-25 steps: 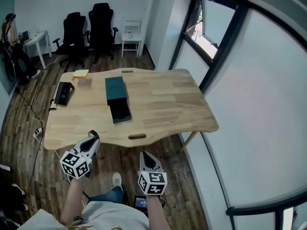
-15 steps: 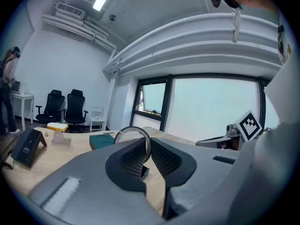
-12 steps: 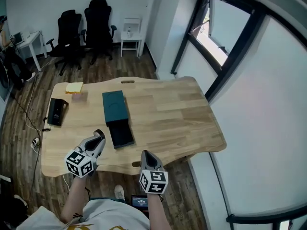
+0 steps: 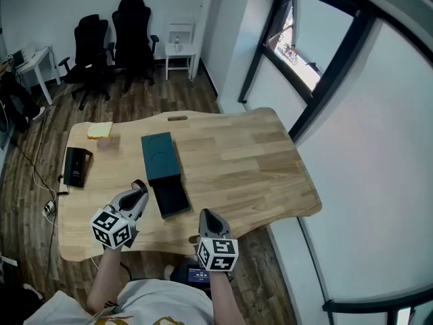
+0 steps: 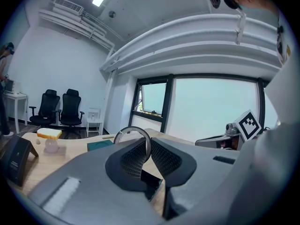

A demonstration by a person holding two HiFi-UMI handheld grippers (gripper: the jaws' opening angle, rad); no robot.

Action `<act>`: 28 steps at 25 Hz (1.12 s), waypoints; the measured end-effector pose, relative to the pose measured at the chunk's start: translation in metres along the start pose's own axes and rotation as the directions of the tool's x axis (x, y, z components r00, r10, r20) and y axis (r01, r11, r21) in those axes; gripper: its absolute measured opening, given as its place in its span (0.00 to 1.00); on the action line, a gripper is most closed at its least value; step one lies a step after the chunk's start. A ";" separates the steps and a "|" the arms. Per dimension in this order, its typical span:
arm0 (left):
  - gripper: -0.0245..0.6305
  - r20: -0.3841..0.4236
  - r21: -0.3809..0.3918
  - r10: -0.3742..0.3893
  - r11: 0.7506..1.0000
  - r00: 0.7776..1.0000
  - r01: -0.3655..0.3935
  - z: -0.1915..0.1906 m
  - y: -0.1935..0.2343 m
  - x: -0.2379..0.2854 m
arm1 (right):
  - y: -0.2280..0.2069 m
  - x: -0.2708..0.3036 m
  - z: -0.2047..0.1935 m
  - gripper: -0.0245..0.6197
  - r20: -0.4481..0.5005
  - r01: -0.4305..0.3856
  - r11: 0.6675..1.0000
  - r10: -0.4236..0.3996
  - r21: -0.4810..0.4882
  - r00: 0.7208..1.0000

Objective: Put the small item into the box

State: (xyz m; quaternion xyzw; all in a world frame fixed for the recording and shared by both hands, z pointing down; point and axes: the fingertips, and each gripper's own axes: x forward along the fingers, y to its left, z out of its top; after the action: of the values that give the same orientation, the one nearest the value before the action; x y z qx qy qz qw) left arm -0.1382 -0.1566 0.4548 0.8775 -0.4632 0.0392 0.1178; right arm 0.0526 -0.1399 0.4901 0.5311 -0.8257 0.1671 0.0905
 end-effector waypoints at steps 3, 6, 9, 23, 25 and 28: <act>0.09 0.000 0.002 -0.002 1.000 1.000 0.002 0.001 0.006 0.002 | 0.002 0.007 0.003 0.05 0.003 -0.001 1.000 0.001 -0.004 1.000; 0.09 0.004 0.003 0.003 1.000 1.000 -0.003 0.004 0.014 0.004 | 0.005 0.017 0.006 0.05 0.004 -0.009 1.000 0.009 -0.012 1.000; 0.09 0.005 0.005 0.006 1.000 1.000 -0.006 0.005 0.021 0.007 | 0.008 0.026 0.008 0.05 0.004 -0.021 1.000 0.021 -0.018 1.000; 0.09 -0.065 -0.006 -0.025 1.000 0.998 0.025 -0.015 0.028 0.041 | -0.013 0.052 -0.002 0.05 -0.034 -0.008 1.000 0.008 0.012 0.999; 0.09 -0.084 -0.017 -0.028 0.999 0.996 0.027 -0.023 0.030 0.047 | -0.015 0.057 -0.008 0.05 -0.049 -0.009 1.000 0.010 0.018 0.999; 0.09 -0.107 -0.034 -0.031 0.999 0.994 0.028 -0.036 0.035 0.056 | -0.020 0.065 -0.018 0.05 -0.070 -0.006 1.000 0.007 0.019 0.998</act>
State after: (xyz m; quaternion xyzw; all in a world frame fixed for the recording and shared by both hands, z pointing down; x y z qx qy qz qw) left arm -0.1336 -0.2120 0.5051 0.8788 -0.4438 0.0769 0.1574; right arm 0.0431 -0.1959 0.5317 0.5232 -0.8221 0.1935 0.1137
